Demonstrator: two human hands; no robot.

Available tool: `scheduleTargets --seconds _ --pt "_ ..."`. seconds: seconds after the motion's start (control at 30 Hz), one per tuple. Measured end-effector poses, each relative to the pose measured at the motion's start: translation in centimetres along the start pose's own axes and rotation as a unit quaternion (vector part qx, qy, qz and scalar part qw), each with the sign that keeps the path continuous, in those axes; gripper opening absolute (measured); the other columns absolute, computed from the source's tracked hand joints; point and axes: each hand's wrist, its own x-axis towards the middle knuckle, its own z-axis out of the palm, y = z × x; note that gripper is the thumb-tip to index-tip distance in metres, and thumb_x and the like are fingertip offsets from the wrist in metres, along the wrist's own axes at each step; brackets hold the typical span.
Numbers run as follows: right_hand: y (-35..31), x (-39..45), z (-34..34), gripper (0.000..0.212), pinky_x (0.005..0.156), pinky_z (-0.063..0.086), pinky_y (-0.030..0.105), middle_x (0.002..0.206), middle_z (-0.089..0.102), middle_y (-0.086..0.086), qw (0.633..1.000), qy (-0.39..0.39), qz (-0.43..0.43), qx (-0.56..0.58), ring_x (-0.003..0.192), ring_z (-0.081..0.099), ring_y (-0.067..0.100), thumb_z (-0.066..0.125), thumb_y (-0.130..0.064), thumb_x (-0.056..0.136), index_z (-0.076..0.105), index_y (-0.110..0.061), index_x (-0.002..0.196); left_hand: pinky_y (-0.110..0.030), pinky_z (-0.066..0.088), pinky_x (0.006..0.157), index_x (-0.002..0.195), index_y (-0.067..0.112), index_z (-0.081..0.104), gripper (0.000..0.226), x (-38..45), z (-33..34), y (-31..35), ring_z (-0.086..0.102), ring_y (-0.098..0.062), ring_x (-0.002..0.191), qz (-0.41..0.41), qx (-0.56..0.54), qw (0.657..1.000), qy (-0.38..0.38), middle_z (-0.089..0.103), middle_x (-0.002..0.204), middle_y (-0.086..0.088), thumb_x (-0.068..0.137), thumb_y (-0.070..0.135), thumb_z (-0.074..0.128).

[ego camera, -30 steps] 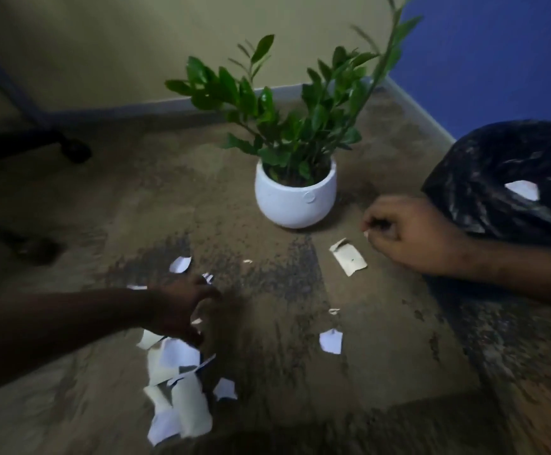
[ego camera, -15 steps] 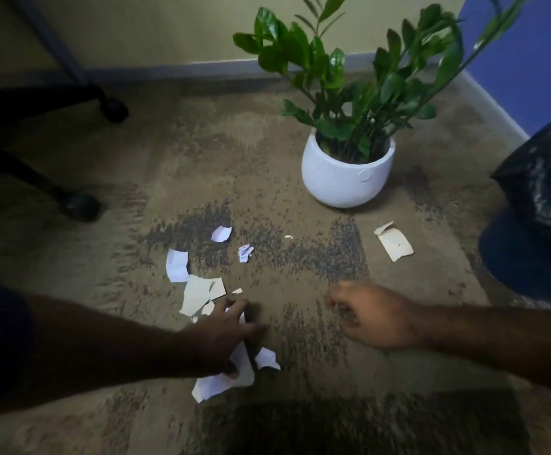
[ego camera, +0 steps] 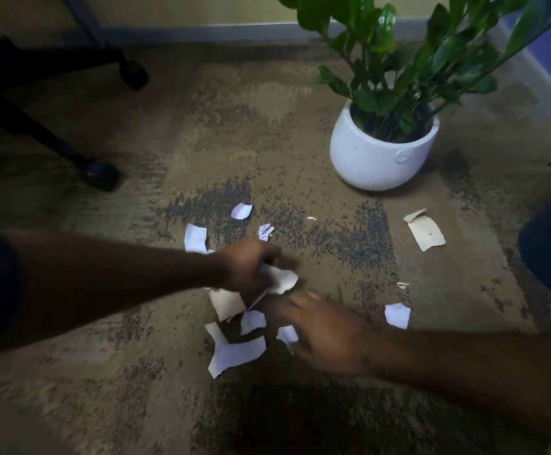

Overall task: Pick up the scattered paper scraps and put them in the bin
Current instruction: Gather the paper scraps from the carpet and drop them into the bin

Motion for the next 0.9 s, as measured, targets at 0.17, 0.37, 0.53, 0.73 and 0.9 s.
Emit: scheduleTargets --seconds 0.17,0.37,0.53,0.73,0.9 --pt "-3.6 2.0 4.2 0.06 0.094 0.039 0.053 0.139 0.038 0.009 0.997 -0.01 0.003 -0.077 0.125 0.036 0.033 0.045 -0.055 0.087 0.034 -0.026 0.138 -0.009 0.035 0.044 0.078 0.014 0.057 0.024 1.5 -1.3 0.5 0.05 0.002 0.051 -0.042 -0.094 0.992 0.067 0.054 0.061 0.01 0.077 0.023 0.08" --pt "-5.3 4.4 8.7 0.074 0.106 0.026 0.064 0.155 0.028 0.014 0.998 0.009 0.025 -0.058 0.139 0.03 0.039 0.049 -0.057 0.086 0.021 -0.029 0.149 -0.017 0.036 0.049 0.071 0.023 0.051 0.028 2.5 -1.0 0.6 0.05 0.001 0.056 -0.042 -0.091 0.992 0.073 0.055 0.067 0.01 0.077 0.028 0.079" --pt "-4.7 5.5 9.3 0.042 0.082 0.05 0.039 0.119 0.059 0.003 0.992 0.055 0.011 -0.115 0.104 0.054 0.023 0.047 -0.048 0.085 0.054 -0.028 0.121 -0.014 0.034 0.051 0.064 0.029 0.046 0.035 2.7 -0.5 -0.1 0.051 0.006 0.058 -0.034 -0.087 0.991 0.095 0.052 0.064 0.015 0.075 0.024 0.079" --pt "-1.7 5.5 7.6 0.033 0.066 0.051 0.028 0.088 0.062 -0.001 0.985 0.076 -0.06 -0.143 0.076 0.059 0.017 0.033 -0.033 0.088 0.064 -0.026 0.097 -0.01 0.04 0.045 0.068 0.027 0.05 0.031 2.7 -0.4 -1.0 0.054 0.0 0.054 -0.056 -0.108 0.988 0.1 0.055 0.068 0.012 0.077 0.022 0.079" --pt "0.2 4.8 5.1 0.033 0.051 0.043 0.024 0.078 0.06 -0.004 0.979 0.093 -0.063 -0.169 0.067 0.059 0.014 0.032 -0.028 0.083 0.065 -0.024 0.089 -0.007 0.032 0.038 0.071 0.021 0.052 0.027 3.4 -0.6 -0.8 0.052 0.008 0.046 -0.061 -0.114 0.986 0.107 0.054 0.064 0.01 0.076 0.022 0.078"
